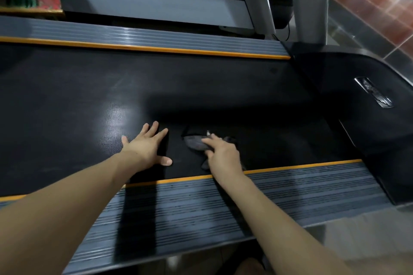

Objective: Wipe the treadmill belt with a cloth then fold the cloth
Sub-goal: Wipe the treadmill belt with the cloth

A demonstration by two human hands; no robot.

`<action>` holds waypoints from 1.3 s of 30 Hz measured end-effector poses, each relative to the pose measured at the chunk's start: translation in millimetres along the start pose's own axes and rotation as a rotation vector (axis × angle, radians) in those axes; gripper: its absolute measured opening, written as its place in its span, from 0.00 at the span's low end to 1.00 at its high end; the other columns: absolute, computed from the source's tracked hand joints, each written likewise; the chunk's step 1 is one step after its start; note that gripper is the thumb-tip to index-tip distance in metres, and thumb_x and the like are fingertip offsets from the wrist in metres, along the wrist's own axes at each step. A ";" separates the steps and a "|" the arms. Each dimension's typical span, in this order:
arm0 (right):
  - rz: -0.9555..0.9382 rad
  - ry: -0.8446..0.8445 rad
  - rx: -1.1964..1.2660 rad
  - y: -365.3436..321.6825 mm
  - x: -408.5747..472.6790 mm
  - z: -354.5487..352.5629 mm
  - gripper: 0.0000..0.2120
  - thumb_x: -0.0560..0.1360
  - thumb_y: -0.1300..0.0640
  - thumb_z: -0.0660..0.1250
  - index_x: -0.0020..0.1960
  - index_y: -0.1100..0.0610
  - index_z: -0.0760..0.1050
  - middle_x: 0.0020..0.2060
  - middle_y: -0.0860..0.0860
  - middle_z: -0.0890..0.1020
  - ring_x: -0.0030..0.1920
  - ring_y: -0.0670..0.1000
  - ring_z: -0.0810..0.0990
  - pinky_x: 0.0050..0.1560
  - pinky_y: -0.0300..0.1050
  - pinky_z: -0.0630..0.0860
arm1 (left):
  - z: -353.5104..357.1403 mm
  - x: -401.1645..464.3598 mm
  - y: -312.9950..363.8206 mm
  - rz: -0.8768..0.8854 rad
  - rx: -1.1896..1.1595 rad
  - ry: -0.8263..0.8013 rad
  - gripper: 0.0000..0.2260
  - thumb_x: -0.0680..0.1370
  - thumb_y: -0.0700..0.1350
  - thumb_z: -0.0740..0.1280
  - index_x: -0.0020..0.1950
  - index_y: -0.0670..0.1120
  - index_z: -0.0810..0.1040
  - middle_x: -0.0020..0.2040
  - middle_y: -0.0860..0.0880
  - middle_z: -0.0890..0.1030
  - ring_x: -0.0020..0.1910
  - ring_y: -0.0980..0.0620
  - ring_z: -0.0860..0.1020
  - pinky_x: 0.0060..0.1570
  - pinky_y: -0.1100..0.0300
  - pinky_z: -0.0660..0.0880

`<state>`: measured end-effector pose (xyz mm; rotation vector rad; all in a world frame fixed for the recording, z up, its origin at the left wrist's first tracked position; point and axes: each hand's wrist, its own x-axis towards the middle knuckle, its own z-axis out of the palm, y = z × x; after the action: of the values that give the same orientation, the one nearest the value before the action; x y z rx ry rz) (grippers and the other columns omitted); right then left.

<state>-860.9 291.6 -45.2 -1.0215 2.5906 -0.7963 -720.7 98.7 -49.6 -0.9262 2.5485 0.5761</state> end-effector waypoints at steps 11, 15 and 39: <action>0.121 0.145 -0.075 17.7 -1.9 -21.3 0.16 0.80 0.64 0.62 0.66 0.54 0.78 0.71 0.56 0.72 0.71 0.60 0.68 0.68 0.56 0.70 | 2.9 -54.9 -45.9 -0.190 0.023 0.024 0.39 0.74 0.73 0.62 0.79 0.69 0.47 0.83 0.56 0.40 0.82 0.50 0.39 0.69 0.23 0.54; 0.056 0.102 0.023 -11.4 -4.7 4.7 0.16 0.79 0.65 0.63 0.64 0.55 0.80 0.70 0.54 0.74 0.68 0.58 0.71 0.68 0.51 0.69 | -1.1 -52.4 -42.6 -0.194 -0.035 -0.032 0.39 0.75 0.70 0.66 0.79 0.70 0.47 0.82 0.57 0.38 0.81 0.49 0.36 0.66 0.19 0.53; -0.039 0.119 0.123 -112.6 74.7 88.2 0.18 0.79 0.62 0.66 0.68 0.56 0.77 0.70 0.54 0.75 0.71 0.53 0.71 0.73 0.42 0.63 | -28.3 -15.6 -122.8 -0.081 0.094 0.249 0.32 0.77 0.74 0.50 0.78 0.65 0.58 0.82 0.52 0.55 0.82 0.47 0.50 0.76 0.36 0.53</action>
<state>-816.5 136.8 -55.3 -1.0206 2.5882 -1.0419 -633.0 6.9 -48.7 -1.1228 2.7130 0.3315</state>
